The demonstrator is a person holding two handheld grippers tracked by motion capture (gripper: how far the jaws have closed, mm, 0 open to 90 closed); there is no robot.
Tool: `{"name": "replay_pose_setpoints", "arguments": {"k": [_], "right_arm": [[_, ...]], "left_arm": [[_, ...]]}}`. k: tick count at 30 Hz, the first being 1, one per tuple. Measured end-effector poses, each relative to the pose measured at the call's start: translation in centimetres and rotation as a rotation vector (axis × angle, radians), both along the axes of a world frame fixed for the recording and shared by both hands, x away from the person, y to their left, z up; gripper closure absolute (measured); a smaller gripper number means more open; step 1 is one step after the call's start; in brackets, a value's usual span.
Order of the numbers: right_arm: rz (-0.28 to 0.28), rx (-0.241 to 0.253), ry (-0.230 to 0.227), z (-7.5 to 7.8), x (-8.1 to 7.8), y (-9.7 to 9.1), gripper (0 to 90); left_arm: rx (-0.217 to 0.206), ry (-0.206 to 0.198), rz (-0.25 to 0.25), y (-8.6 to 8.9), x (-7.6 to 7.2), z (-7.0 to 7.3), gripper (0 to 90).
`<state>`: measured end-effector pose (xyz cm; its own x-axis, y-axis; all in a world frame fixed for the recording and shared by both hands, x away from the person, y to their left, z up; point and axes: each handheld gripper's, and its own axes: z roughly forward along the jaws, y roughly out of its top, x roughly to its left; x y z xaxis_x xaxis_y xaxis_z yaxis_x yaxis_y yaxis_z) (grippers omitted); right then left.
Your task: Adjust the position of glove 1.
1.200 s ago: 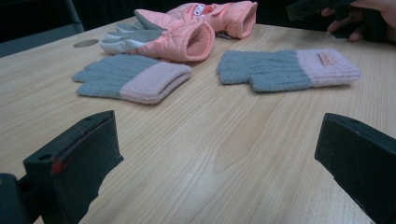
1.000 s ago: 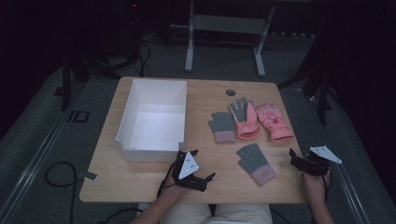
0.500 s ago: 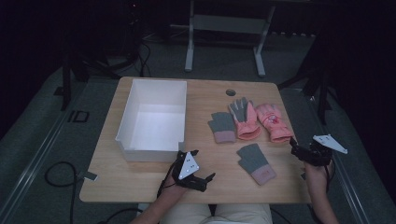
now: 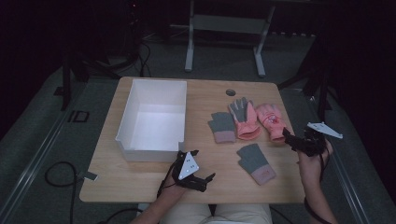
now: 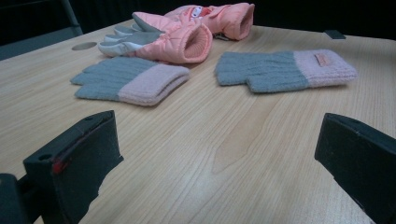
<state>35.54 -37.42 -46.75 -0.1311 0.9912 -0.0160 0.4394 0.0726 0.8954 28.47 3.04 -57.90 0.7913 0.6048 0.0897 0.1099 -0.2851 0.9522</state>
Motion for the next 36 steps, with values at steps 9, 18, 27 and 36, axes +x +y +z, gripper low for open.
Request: {"name": "replay_pose_setpoints", "arguments": {"k": [9,18,27,36], "right_arm": [[0.076,-0.012,0.021,0.7,1.2,2.9,16.2],[0.167,-0.038,0.031,0.9,2.4,6.4,24.8],[0.234,-0.047,0.026,0.8,3.4,9.5,29.5],[0.318,-0.048,0.067,-0.1,4.9,12.6,34.8]], "left_arm": [[-0.005,0.004,0.000,0.0,0.0,0.0,0.0],[-0.006,0.005,-0.003,0.1,0.0,0.0,0.0],[-0.005,0.002,-0.007,0.0,0.0,0.0,0.0],[-0.006,0.003,-0.011,0.1,0.0,0.0,0.0]]}}
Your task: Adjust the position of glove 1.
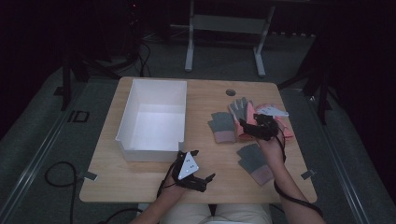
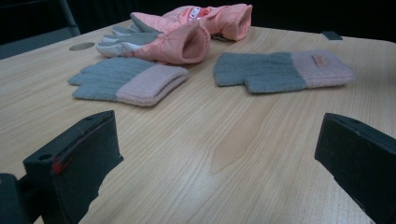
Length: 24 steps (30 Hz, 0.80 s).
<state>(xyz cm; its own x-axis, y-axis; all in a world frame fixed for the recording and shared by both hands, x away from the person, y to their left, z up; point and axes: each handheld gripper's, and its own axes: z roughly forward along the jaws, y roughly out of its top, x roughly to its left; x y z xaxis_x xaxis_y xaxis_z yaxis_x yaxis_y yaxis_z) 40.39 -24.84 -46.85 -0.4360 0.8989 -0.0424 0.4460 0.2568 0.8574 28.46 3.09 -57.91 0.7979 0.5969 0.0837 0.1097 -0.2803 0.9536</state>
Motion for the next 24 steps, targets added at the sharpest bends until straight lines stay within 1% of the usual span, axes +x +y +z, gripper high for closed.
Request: {"name": "replay_pose_setpoints", "arguments": {"k": [1,4,6,8,9,10,11,15,19,20,23,24], "right_arm": [[0.019,-0.002,0.008,-0.3,0.2,0.3,35.4],[0.049,-0.016,0.022,-1.4,0.7,1.4,42.1],[0.056,-0.027,0.032,-2.0,1.0,2.1,44.6],[0.063,-0.032,0.039,-2.3,1.1,2.3,44.6],[0.079,-0.046,0.043,-3.0,1.5,2.9,48.2],[0.079,-0.046,0.043,-3.0,1.5,2.9,48.2],[0.088,-0.048,0.057,-3.5,1.9,3.3,50.4],[0.098,-0.048,0.076,-4.1,2.6,3.9,53.0],[0.106,-0.072,0.101,-4.7,3.7,5.0,57.1],[0.107,-0.079,0.116,-5.0,4.1,5.3,57.3],[0.104,-0.092,0.137,-5.5,4.8,5.8,57.7],[0.095,-0.101,0.156,-5.9,5.2,6.0,57.7]], "left_arm": [[0.002,0.000,0.001,0.0,0.0,0.0,0.0],[-0.001,-0.001,-0.001,0.0,0.0,0.0,0.0],[-0.001,0.000,-0.002,0.0,0.0,0.0,0.0],[-0.001,0.000,-0.002,0.0,0.0,0.0,0.0],[0.000,-0.002,-0.004,0.0,0.0,0.0,0.0],[0.000,-0.002,-0.004,0.0,0.0,0.0,0.0],[0.000,-0.002,-0.005,0.0,-0.1,0.0,0.0],[-0.004,0.000,-0.005,0.0,-0.1,0.0,0.0],[-0.001,0.001,-0.005,0.0,0.0,0.0,0.0],[-0.002,0.001,-0.005,0.0,0.0,0.0,0.0],[0.000,-0.001,-0.007,0.0,0.0,0.0,0.0],[0.000,-0.001,-0.007,0.0,0.0,0.0,0.0]]}}
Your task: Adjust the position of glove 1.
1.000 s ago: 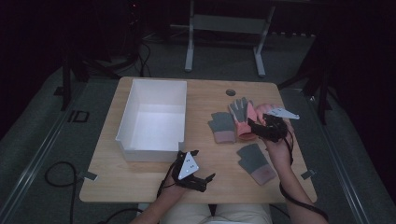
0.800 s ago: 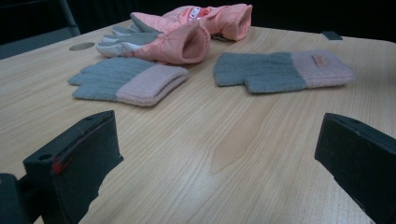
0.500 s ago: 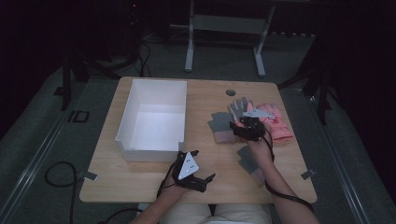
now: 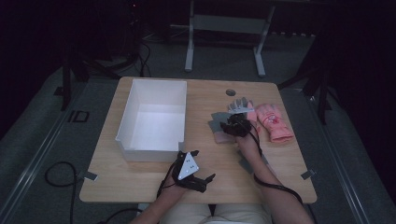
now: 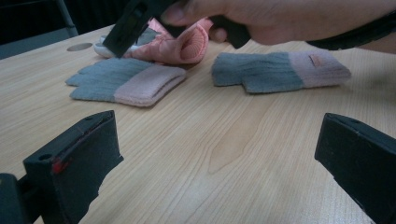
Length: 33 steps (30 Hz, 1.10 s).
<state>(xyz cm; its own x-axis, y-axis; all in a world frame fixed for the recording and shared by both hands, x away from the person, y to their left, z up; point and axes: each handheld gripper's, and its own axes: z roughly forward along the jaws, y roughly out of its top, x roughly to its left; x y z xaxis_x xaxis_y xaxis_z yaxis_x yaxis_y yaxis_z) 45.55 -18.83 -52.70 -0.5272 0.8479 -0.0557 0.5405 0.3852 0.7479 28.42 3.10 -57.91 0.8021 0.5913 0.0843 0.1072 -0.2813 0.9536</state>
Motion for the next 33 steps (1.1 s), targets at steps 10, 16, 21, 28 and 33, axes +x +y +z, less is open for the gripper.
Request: {"name": "replay_pose_setpoints", "arguments": {"k": [10,16,21,28,33], "right_arm": [[-0.115,-0.051,0.048,-2.2,1.0,1.1,55.0],[-0.142,-0.083,0.071,-2.7,1.2,2.0,58.2],[-0.129,-0.118,0.099,-2.4,1.4,2.6,78.1],[-0.112,-0.084,0.088,-1.3,0.0,3.2,84.9],[-0.111,-0.001,0.039,1.4,-3.5,3.2,85.1]], "left_arm": [[0.001,-0.003,-0.002,0.0,0.0,0.0,0.0],[0.004,-0.003,-0.001,0.0,0.0,0.0,0.0],[0.005,-0.004,0.000,-0.1,-0.1,0.0,0.0],[-0.002,-0.004,0.003,0.0,0.0,0.0,0.0],[-0.003,-0.004,0.000,0.0,-0.1,0.0,0.0]]}}
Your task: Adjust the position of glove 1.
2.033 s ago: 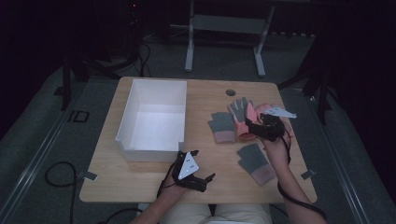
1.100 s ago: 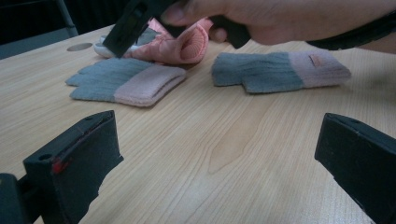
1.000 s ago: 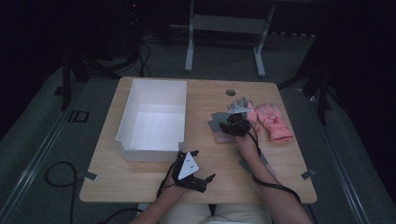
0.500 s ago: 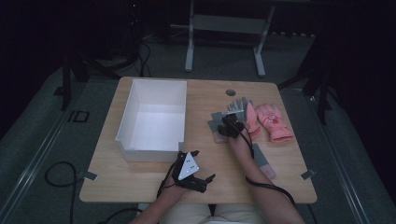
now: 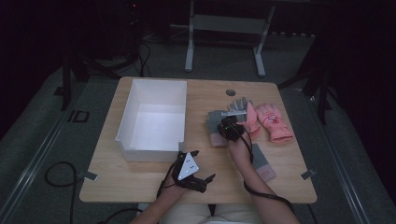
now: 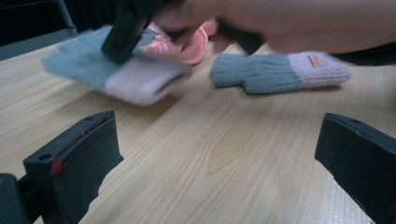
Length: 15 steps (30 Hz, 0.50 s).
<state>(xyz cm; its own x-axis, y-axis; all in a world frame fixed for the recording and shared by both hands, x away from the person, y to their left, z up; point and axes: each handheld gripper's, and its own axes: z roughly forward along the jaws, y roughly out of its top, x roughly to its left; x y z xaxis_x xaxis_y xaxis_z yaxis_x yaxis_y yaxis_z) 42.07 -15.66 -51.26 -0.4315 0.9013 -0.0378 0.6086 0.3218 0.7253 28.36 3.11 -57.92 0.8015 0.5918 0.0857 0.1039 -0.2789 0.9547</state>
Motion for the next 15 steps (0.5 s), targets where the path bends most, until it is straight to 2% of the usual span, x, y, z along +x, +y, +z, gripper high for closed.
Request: {"name": "replay_pose_setpoints", "arguments": {"k": [3,5,6,7,8,10,15], "right_arm": [[-0.008,0.039,-0.016,0.9,-2.6,-0.1,85.1],[-0.016,0.067,-0.019,0.9,-4.2,-0.3,85.1],[-0.020,0.065,-0.019,0.7,-4.9,-0.3,85.1],[-0.019,0.063,-0.015,0.5,-5.4,-0.4,85.2],[-0.029,0.081,-0.010,0.2,-5.9,-0.5,85.1],[-0.050,0.075,-0.006,-0.6,-6.7,-0.7,85.1],[-0.070,0.073,0.047,-2.7,-8.2,-1.1,85.2]], "left_arm": [[0.000,-0.005,0.001,0.0,0.0,0.0,0.0],[0.001,-0.005,-0.001,0.0,-0.1,0.0,0.0],[0.002,-0.005,-0.001,-0.1,-0.1,0.0,0.0],[0.001,-0.005,-0.001,-0.1,-0.1,0.0,0.0],[0.002,-0.006,-0.001,-0.1,-0.1,0.0,0.0],[0.002,-0.006,-0.001,-0.1,-0.1,0.0,0.0],[-0.007,0.000,-0.008,0.0,0.0,0.0,0.0]]}}
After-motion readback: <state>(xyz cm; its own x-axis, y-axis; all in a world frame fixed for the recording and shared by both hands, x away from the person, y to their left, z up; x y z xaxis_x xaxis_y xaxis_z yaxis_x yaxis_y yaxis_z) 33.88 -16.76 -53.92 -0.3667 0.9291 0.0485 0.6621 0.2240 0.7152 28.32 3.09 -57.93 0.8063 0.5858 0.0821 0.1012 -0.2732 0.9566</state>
